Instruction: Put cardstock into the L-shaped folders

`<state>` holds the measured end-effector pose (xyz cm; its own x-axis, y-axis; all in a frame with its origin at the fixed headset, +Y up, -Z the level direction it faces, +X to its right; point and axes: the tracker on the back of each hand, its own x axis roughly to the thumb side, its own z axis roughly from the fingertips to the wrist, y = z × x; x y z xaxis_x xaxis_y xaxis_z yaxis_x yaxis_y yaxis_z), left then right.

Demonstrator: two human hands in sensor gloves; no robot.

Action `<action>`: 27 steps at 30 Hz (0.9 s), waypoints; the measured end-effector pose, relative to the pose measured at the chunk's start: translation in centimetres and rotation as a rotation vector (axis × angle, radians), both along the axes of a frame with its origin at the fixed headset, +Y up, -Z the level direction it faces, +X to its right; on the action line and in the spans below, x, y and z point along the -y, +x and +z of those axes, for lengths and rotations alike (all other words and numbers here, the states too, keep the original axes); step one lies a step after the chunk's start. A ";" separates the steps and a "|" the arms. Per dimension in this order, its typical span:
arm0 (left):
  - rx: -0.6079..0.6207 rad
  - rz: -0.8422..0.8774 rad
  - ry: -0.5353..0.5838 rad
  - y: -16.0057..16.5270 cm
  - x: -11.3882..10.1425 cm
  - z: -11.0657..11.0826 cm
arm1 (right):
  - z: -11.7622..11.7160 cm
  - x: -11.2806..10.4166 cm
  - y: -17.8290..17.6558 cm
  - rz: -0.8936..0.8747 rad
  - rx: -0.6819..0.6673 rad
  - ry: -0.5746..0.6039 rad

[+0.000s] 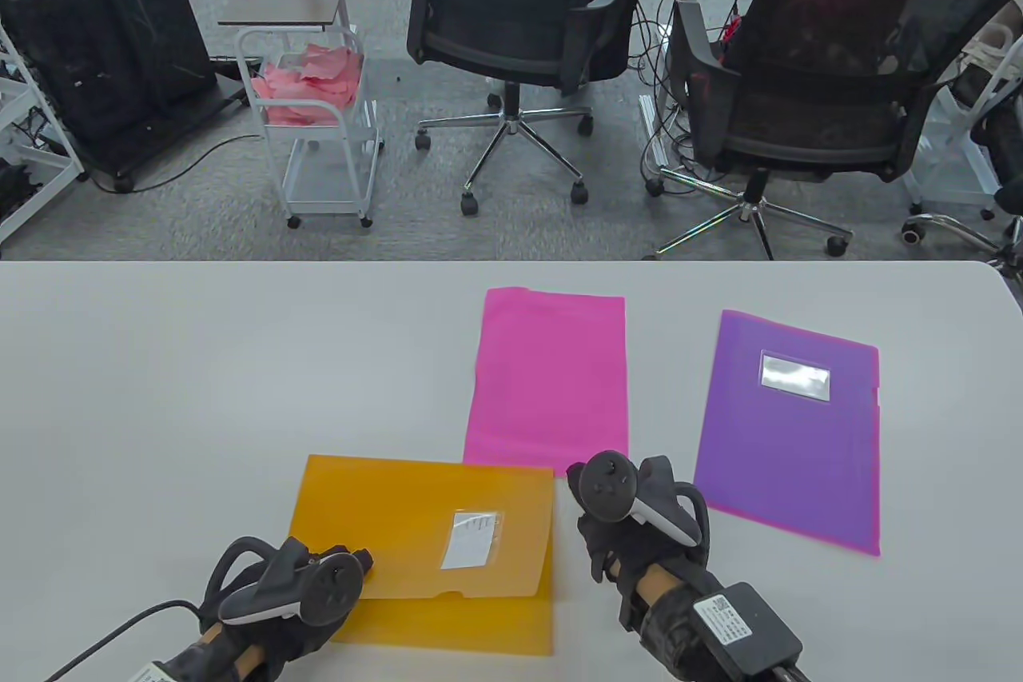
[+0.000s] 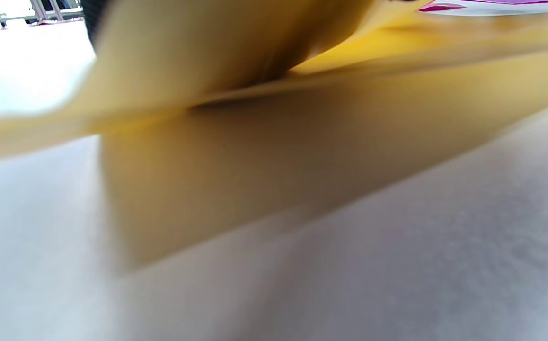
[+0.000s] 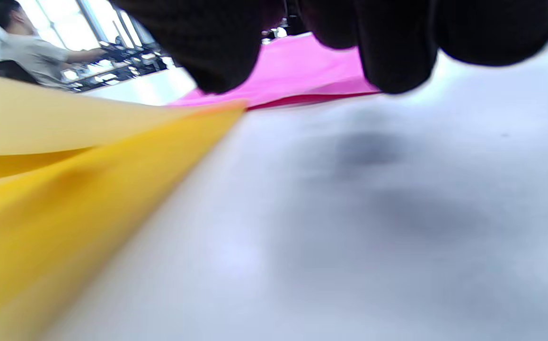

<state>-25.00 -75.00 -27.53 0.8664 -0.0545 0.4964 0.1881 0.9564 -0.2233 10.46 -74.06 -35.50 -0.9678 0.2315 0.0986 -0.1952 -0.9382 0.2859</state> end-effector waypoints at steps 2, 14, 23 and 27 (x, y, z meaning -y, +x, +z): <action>-0.005 0.013 -0.013 -0.3 0.0 -0.1 | -1.4 0.7 0.0 0.065 0.034 -0.045; 0.048 -0.004 0.005 -0.3 0.0 0.0 | -5.4 2.5 -1.1 0.181 0.129 -0.062; 0.064 -0.040 0.015 -0.1 0.1 0.2 | -5.5 2.2 -2.5 0.283 0.135 0.035; 0.073 -0.041 0.026 0.0 0.1 0.2 | -5.7 1.4 -1.8 0.140 0.224 0.084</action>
<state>-25.02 -75.08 -27.28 0.8250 -0.1027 0.5558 0.2417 0.9530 -0.1827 8.65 -75.42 -41.18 -0.9897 0.0938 -0.1080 -0.1114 -0.9791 0.1700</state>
